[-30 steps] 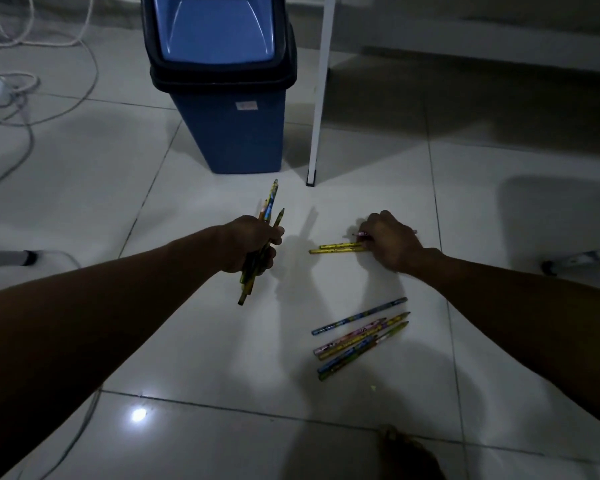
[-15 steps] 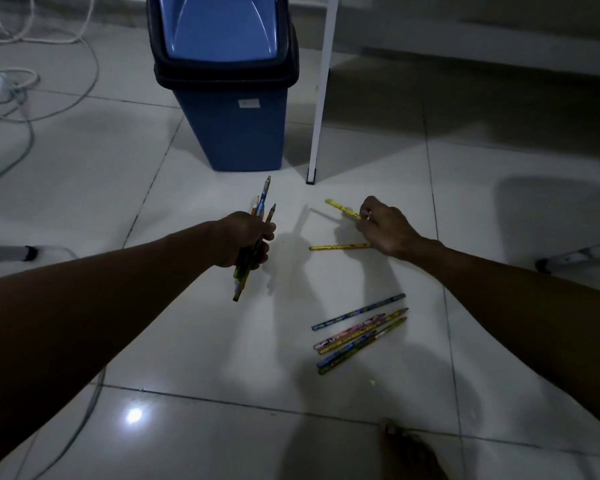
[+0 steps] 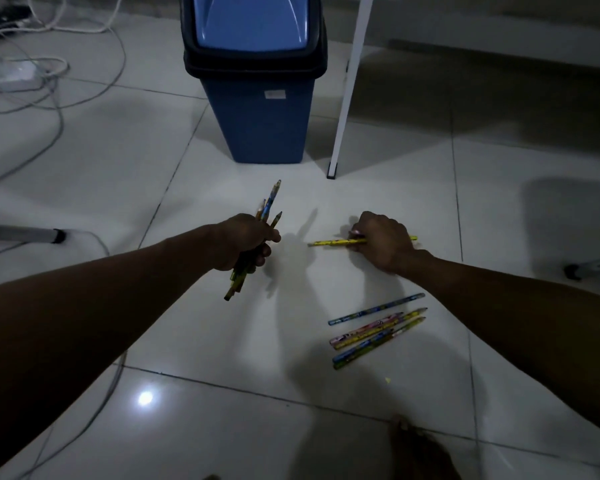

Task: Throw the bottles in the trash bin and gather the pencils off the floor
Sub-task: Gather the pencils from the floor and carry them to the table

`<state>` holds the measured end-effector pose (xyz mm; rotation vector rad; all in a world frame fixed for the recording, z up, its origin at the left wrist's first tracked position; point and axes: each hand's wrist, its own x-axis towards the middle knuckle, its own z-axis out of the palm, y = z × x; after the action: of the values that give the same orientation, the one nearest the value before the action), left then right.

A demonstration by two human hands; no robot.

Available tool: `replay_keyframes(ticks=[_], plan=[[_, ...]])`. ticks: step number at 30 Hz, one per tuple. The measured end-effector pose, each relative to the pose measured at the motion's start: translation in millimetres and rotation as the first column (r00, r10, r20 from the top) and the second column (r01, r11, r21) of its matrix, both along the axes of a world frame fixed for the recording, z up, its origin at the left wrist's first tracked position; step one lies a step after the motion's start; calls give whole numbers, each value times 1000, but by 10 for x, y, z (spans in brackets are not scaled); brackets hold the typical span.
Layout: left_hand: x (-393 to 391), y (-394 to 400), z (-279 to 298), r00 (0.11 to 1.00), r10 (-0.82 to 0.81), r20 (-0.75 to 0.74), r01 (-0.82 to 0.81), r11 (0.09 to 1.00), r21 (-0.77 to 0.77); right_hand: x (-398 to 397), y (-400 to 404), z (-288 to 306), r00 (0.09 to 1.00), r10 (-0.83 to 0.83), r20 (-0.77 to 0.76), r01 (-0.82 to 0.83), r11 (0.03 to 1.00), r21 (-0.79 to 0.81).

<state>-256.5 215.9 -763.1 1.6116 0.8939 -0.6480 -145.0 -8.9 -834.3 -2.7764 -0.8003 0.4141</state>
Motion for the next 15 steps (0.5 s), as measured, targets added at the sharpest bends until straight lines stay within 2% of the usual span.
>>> replay_keyframes(ticks=[4,9,15], plan=[[-20,2,4,1000,20,1,-20,1000,-8,-45,13,80,995,99,-10,-99,995,-17],[11,-109,-16,1000,-19,21,18,998,53,-97,-67,233,995,83,-55,-86,995,-56],[97,-339,-69,991,-130,15,129,989,75,-197,-410,419,985,-102,-140,102,995,-11]])
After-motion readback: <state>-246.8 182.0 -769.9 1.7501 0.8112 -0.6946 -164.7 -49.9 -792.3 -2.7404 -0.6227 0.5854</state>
